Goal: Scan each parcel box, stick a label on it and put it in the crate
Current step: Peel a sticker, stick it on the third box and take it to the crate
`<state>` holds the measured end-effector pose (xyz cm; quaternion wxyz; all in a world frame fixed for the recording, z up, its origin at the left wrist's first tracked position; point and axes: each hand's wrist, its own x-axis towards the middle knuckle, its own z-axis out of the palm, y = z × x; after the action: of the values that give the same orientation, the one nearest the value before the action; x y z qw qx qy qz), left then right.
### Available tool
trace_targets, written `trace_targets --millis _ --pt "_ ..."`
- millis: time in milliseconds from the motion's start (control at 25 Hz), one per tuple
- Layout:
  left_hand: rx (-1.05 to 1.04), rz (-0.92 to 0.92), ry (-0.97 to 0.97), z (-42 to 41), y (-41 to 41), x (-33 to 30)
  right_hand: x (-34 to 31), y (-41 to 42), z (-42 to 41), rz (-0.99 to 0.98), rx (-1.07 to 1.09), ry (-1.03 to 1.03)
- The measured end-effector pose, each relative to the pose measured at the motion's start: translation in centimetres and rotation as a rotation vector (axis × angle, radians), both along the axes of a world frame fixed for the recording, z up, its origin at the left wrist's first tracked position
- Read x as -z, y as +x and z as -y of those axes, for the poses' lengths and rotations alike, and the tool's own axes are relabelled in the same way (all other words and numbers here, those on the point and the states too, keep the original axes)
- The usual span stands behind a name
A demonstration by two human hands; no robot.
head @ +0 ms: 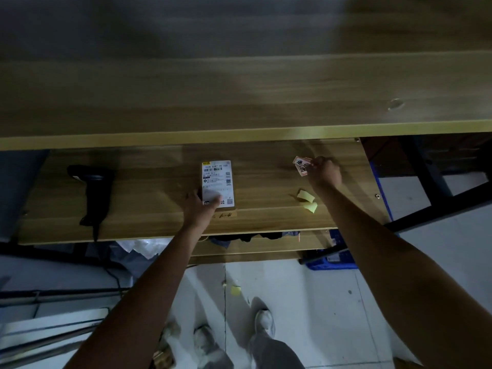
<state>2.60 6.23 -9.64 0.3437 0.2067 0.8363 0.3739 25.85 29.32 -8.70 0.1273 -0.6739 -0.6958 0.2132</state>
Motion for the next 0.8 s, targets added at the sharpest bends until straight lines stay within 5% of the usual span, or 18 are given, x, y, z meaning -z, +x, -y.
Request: trace_targets --millis 440,800 --pt "-0.092 0.097 0.023 -0.4 1.1 -0.4 1.0 -0.2 -0.3 0.119 -0.059 0.096" --pt "-0.054 -0.015 -0.016 -0.4 -0.4 0.6 0.2 0.3 -0.5 0.156 -0.136 0.186"
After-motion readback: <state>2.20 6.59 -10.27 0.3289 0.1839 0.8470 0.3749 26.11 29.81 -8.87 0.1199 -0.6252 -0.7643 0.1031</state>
